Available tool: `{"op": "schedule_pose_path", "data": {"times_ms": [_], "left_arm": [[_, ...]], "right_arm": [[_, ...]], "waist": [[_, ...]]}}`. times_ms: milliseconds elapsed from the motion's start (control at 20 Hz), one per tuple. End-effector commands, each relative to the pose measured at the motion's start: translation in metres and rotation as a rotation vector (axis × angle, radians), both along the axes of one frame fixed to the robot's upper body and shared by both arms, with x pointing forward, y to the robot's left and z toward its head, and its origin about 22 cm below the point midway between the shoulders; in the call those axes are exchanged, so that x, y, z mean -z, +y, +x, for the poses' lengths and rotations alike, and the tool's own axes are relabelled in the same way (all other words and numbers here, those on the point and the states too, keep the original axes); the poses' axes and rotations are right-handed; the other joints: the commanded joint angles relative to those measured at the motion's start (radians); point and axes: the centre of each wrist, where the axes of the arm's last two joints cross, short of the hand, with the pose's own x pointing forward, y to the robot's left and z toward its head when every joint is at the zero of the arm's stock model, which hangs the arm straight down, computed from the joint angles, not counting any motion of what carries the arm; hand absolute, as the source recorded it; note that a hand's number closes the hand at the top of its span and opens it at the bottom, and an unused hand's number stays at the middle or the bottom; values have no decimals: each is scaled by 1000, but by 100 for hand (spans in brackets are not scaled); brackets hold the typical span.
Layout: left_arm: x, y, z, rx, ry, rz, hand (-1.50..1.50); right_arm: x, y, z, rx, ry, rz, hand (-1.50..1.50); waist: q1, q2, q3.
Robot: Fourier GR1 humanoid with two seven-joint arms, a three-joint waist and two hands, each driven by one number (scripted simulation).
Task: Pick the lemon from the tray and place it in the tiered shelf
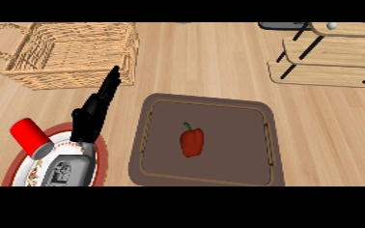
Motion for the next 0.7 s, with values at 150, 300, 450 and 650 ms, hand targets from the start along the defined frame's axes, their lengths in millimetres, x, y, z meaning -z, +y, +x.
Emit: {"op": "schedule_pose_path", "data": {"times_ms": [150,300,450,650], "left_arm": [[-8,7,1,0,-5,-5,0],[5,-8,-3,15,-3,3,0],[0,0,7,-4,-12,5,0],[6,5,2,-15,-20,-9,0]], "right_arm": [[-38,-11,-1,-80,-112,164,-150],[-35,-20,-5,-134,-100,155,-150],[-50,-10,-7,-193,-99,181,-150],[-51,-20,-23,-152,-203,253,-150]], "waist": [[8,1,0],[3,2,0],[-2,1,0],[-4,-1,0]]}}
